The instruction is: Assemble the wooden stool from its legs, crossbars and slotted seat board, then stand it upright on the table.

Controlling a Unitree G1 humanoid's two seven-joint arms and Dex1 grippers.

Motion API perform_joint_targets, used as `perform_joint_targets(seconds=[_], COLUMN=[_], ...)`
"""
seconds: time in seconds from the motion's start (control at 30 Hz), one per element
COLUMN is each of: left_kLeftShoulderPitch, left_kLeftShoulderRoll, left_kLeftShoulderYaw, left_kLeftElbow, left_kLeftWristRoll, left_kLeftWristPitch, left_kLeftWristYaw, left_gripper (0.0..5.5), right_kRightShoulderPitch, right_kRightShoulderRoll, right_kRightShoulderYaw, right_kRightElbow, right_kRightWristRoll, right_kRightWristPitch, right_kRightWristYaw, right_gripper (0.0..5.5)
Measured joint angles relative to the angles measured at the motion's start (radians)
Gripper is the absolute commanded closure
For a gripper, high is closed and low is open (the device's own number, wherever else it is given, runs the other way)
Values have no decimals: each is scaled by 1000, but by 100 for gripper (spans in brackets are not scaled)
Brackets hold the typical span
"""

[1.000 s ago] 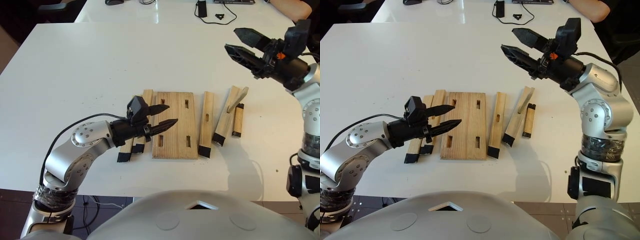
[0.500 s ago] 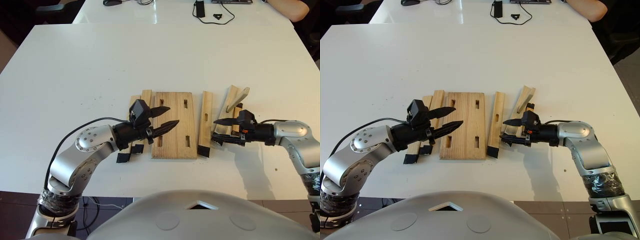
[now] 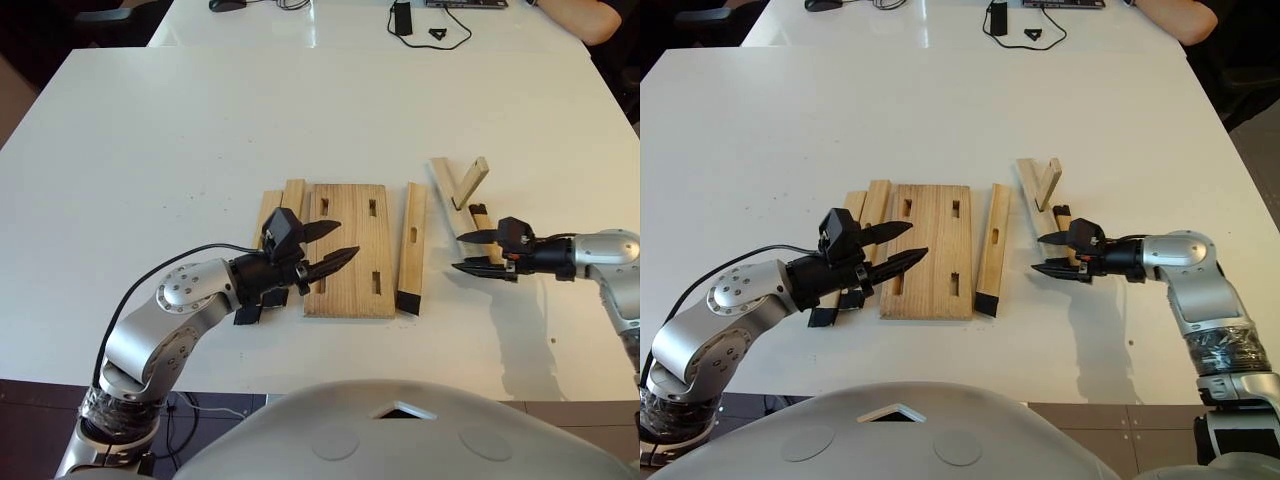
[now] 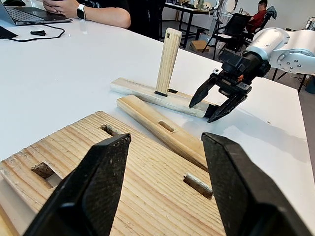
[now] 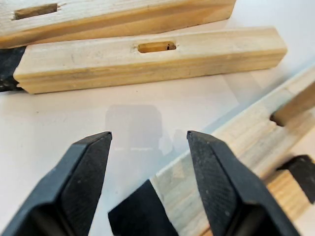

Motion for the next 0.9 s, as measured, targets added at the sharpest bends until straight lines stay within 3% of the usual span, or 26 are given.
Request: perform_joint_targets(seconds=[0.3,0.47,0.9], left_kLeftShoulderPitch=[25,28,41], left_kLeftShoulderRoll=[-29,-32,-32], left_kLeftShoulderYaw=[-16,-22,-25], left_kLeftElbow=[-16,-16,4], left_kLeftWristRoll=[17,35,77], left_kLeftWristPitch=[-17,-18,-25], left_kLeftWristYaw=[23,27,25], left_gripper=[282,282,282], right_kRightShoulderPitch=[-65,-56,95], right_kRightShoulderRoll=[10,49,150], right_kRightShoulderYaw=[-66,-66,-105], right_kRightElbow=[-53,-11,-101], right_kRightWristRoll=[42,-21,-7], right_kRightWristPitch=[65,62,156], right_kRightWristYaw=[-53,-169,-352], right_gripper=[268,196,196])
